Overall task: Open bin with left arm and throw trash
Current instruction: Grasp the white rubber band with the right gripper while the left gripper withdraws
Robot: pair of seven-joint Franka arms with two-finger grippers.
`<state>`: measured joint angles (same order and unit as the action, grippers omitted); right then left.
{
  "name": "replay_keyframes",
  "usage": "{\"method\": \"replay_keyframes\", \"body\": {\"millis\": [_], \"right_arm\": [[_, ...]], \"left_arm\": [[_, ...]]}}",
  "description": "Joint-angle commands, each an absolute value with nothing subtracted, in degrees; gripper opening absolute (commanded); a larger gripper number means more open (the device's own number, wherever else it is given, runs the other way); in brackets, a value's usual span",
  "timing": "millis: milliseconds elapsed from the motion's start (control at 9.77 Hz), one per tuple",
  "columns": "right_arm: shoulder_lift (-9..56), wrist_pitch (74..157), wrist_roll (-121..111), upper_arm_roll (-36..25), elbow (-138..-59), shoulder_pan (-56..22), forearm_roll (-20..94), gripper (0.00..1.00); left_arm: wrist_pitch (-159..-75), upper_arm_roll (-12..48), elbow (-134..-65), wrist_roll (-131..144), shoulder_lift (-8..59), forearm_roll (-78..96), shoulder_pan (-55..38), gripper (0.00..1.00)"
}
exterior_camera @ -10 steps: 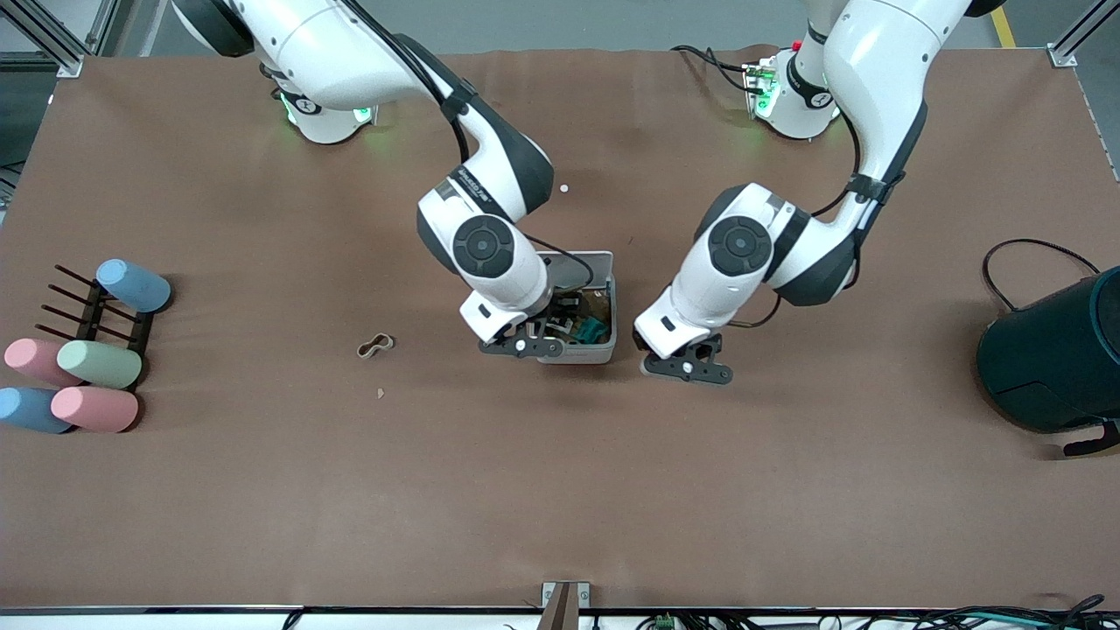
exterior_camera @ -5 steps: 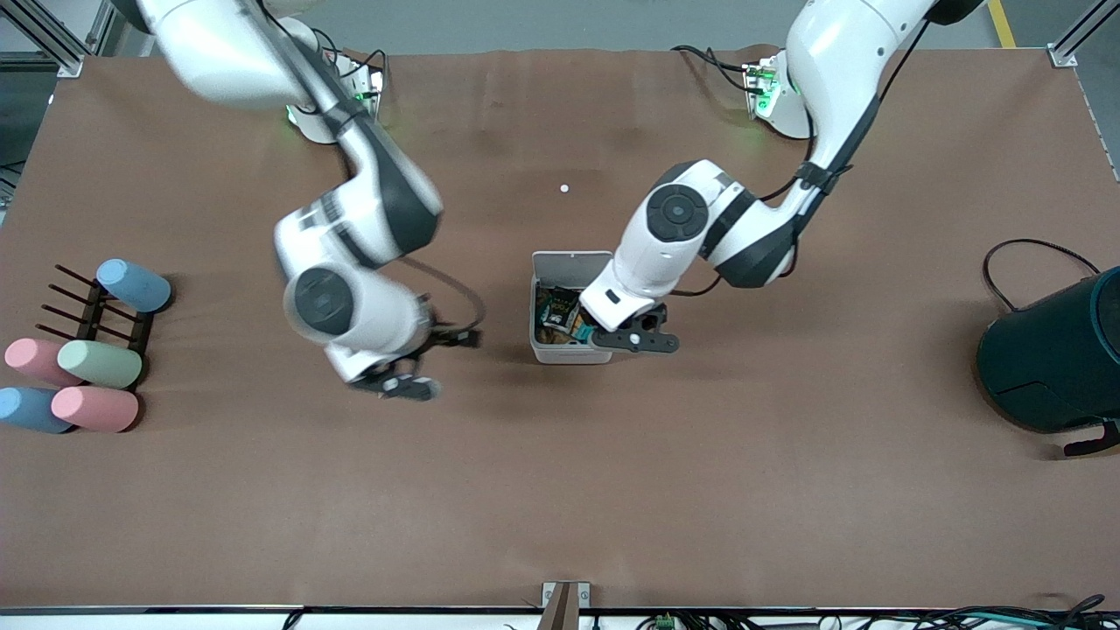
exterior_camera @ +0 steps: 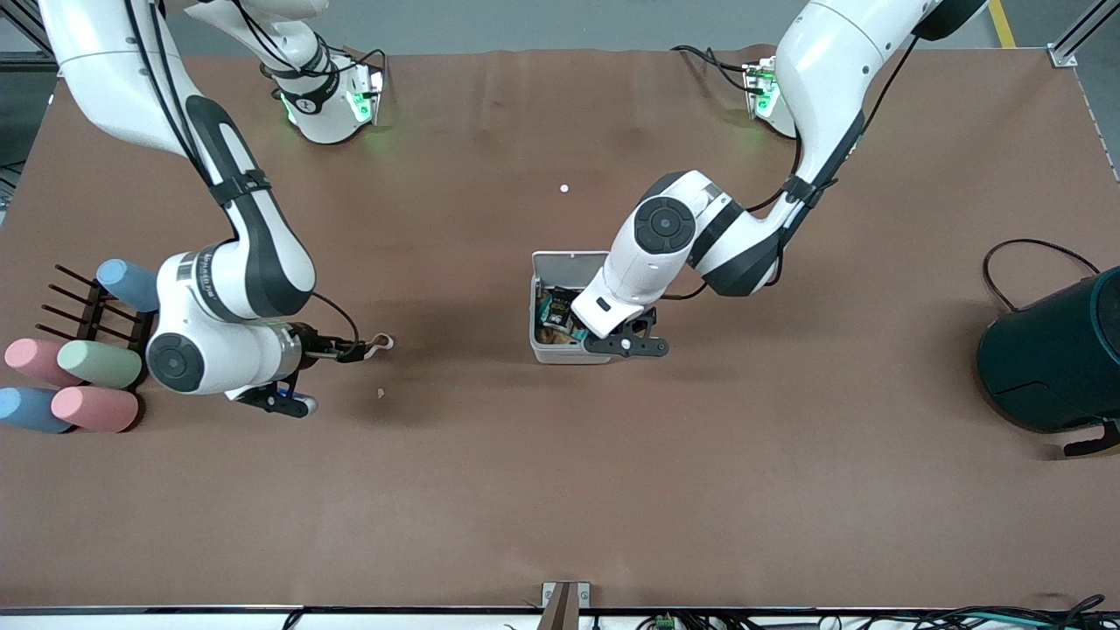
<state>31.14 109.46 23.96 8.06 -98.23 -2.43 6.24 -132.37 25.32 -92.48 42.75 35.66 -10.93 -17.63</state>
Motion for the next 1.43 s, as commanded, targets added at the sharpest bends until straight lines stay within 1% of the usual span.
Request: {"method": "replay_keyframes", "body": {"millis": [0, 205, 307, 409, 614, 717, 819, 921, 1024, 1126, 1228, 1331], "right_arm": [[26.81, 118.34, 36.40, 7.91, -108.60, -3.77, 5.71, 0.96], [26.89, 128.19, 47.58, 7.91, -112.92, -5.97, 5.71, 0.96], [26.98, 131.10, 50.77, 7.82, -114.16, -6.67, 5.54, 0.95], [27.16, 131.48, 51.76, 7.74, -114.43, -7.20, 5.36, 0.95], [27.42, 131.92, 53.78, 5.38, -115.74, -9.30, 3.88, 0.92], [28.12, 132.97, 54.66, 4.14, -116.01, -10.62, 3.87, 0.84], [28.56, 133.76, 57.19, 3.00, -116.10, -11.77, 3.78, 0.73], [29.26, 134.90, 58.61, 2.81, -116.10, -12.13, 3.78, 0.65], [29.27, 135.78, 60.36, 2.81, -115.93, -12.04, 3.78, 0.47], [29.27, 135.70, 60.90, 2.81, -115.49, -11.61, 3.78, 0.06], [29.18, 135.70, 60.91, 2.90, -114.53, -11.60, 3.78, 0.00], [29.18, 135.70, 60.91, 2.90, -112.87, -11.95, 3.78, 0.00]], "left_arm": [[-132.27, 25.31, -91.23, 43.68, 36.47, -12.04, -18.46, 0.26], [-132.54, 25.05, -91.49, 43.68, 36.56, -12.22, -18.54, 0.64], [-132.54, 25.05, -91.49, 43.42, 36.56, -12.22, -18.54, 0.99], [-132.54, 25.05, -91.49, 43.42, 36.48, -12.22, -18.46, 1.00], [-132.10, 25.05, -91.41, 43.24, 35.95, -12.22, -17.85, 1.00], [-131.06, 25.05, -91.23, 42.89, 34.56, -12.22, -16.62, 1.00], [-127.22, 25.14, -90.97, 42.19, 31.41, -12.22, -13.83, 1.00], [-122.91, 25.22, -89.92, 42.19, 28.42, -12.04, -11.28, 1.00], [-118.61, 25.40, -88.69, 42.19, 25.95, -11.43, -8.47, 1.00], [-112.39, 25.75, -87.20, 40.53, 23.67, -11.34, -5.04, 1.00], [-107.63, 26.01, -85.62, 36.08, 21.90, -10.99, -2.49, 1.00], [-104.71, 26.02, -84.56, 32.38, 19.97, -10.29, -0.55, 1.00]]}}
